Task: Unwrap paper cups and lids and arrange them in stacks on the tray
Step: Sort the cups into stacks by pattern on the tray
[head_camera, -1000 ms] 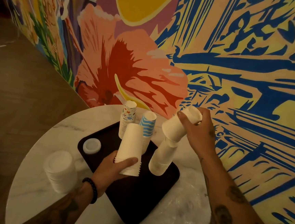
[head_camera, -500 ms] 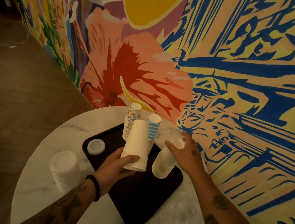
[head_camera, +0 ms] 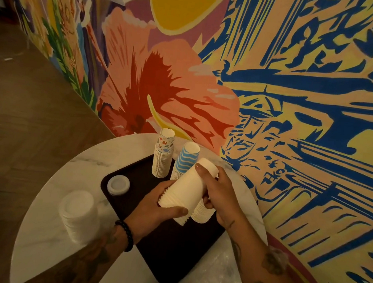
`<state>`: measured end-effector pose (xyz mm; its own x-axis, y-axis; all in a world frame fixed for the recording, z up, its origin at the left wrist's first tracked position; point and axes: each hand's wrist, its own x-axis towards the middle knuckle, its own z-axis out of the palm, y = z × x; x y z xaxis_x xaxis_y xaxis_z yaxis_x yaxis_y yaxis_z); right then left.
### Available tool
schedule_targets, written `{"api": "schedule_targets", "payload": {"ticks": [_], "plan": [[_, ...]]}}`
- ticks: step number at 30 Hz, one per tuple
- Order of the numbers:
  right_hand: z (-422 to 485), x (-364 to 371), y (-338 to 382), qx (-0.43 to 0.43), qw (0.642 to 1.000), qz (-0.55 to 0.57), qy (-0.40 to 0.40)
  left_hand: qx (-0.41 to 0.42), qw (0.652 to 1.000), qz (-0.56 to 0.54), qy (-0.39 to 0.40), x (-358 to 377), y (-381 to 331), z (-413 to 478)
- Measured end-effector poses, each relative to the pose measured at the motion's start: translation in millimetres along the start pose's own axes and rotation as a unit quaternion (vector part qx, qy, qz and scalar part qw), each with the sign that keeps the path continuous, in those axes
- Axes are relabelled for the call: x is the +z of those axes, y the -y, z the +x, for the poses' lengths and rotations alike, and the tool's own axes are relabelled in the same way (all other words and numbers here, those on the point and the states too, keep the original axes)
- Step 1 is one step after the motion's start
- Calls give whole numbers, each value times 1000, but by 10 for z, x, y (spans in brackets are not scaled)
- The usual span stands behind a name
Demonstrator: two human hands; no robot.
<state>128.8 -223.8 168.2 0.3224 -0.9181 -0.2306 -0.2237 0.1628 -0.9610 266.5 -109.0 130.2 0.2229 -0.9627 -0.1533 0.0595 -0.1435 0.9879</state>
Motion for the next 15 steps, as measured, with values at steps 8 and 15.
{"api": "schedule_targets", "payload": {"ticks": [8,15], "plan": [[42,-87,22,-3,1000,16,-19,-98,983,-157,-2,-8,31,63],[104,-225,159,-11,999,21,-24,-126,971,-204,15,-20,18,23]]}}
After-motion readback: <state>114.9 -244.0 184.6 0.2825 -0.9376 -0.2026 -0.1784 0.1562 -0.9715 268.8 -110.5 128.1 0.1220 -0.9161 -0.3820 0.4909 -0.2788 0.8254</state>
